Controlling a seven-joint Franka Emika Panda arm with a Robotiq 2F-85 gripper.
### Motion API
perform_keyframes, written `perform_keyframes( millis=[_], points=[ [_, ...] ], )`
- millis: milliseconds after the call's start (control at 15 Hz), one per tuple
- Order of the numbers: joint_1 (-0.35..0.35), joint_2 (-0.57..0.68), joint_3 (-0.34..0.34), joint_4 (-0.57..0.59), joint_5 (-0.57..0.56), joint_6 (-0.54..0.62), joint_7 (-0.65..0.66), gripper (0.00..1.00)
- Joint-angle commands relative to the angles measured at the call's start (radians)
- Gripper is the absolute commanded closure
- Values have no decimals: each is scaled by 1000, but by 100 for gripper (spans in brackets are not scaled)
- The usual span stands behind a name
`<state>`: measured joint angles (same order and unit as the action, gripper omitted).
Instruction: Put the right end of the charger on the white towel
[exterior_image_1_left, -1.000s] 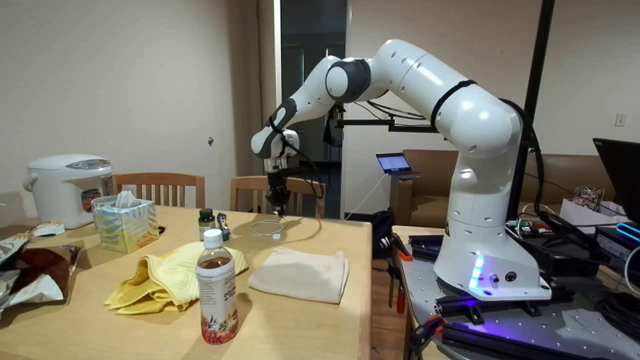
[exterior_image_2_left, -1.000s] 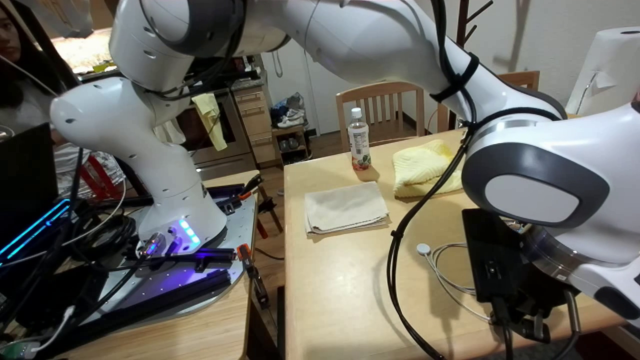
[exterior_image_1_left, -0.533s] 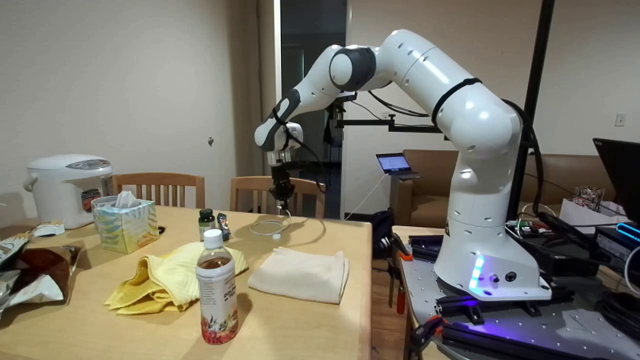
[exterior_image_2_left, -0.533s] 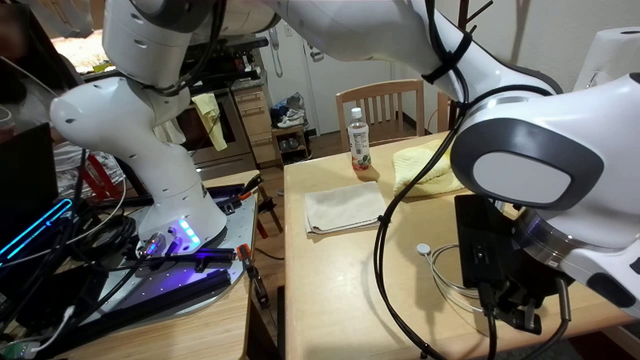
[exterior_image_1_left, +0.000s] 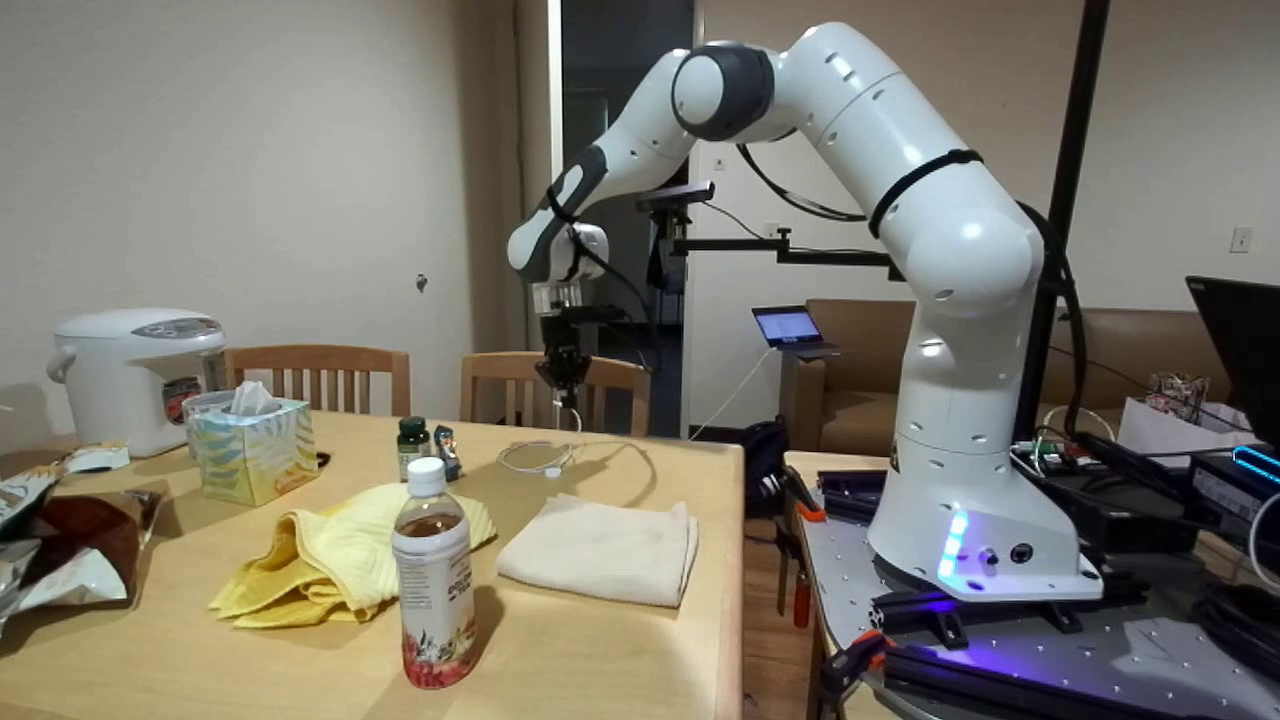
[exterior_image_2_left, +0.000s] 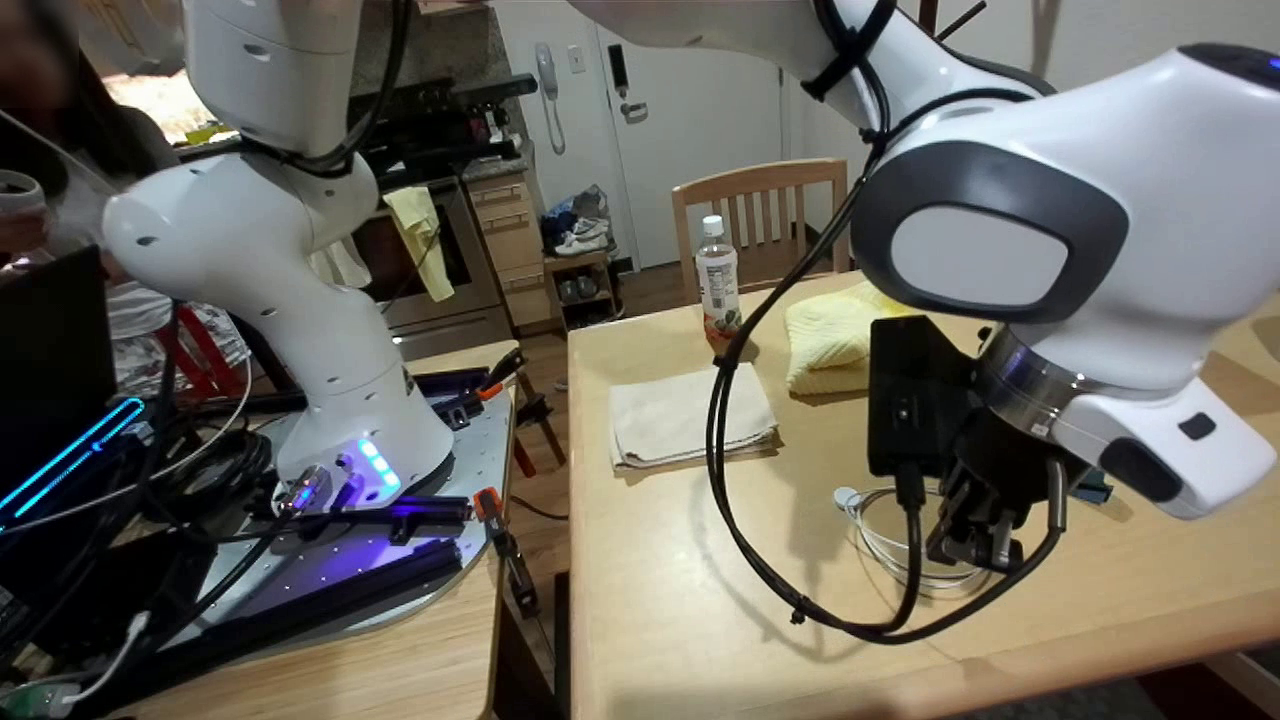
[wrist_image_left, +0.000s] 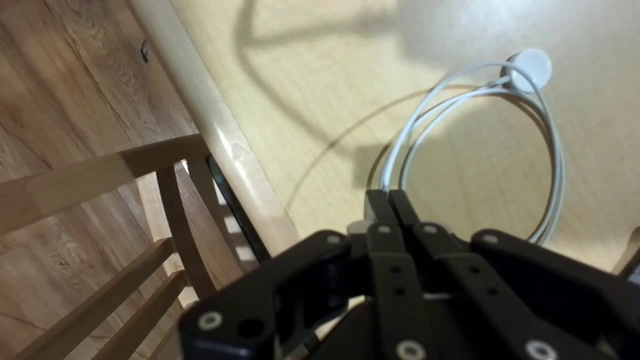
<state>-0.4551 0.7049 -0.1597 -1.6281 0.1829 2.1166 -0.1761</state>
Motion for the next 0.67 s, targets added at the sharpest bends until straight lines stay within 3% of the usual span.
perform_keyframes(
  millis=[0,600],
  points=[
    [34,-122,-9,-111,13,34,52,99],
    [59,-322,-26,-183,43,37,110,99]
  ],
)
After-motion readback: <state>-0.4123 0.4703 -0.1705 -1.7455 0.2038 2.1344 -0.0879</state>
